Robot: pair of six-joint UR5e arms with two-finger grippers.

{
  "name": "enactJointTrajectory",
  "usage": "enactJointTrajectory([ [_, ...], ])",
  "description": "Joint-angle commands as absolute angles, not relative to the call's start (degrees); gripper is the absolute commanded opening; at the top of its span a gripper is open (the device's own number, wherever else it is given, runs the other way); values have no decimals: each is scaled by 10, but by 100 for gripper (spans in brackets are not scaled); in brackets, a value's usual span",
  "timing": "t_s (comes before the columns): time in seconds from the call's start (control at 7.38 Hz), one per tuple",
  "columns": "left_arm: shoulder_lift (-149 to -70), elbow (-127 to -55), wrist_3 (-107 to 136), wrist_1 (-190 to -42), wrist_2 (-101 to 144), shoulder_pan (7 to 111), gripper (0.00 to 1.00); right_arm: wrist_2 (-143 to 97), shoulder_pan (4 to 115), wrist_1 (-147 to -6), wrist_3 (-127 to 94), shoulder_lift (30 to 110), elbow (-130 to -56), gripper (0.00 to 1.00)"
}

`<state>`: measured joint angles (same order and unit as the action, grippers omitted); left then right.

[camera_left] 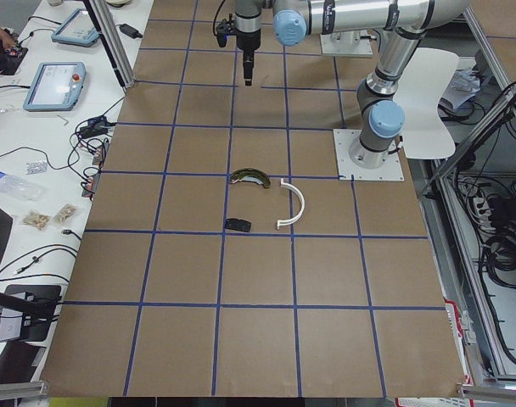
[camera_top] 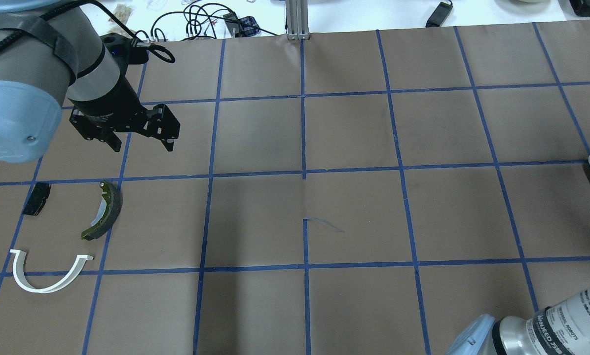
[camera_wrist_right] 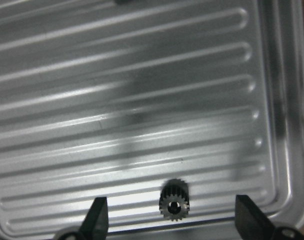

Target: Place bearing gear from tray to pile

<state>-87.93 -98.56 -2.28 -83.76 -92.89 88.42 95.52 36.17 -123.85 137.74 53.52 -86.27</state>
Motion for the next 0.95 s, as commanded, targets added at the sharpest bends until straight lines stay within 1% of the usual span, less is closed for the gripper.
enactJointTrajectory([
  [0.0,-882,-982,-23,-838,-928,884,100,956,359,-1240,1382,532,-863,67],
  [0.41,-879,-986,-23,-837,-929,883,100,956,358,-1251,1381,525,-862,66],
  [0.68,-880,-985,-23,-837,-928,883,100,956,359,-1253,1382,524,-862,45],
  [0.81,-882,-982,-23,-837,-928,883,100,956,358,-1253,1382,524,-863,45],
])
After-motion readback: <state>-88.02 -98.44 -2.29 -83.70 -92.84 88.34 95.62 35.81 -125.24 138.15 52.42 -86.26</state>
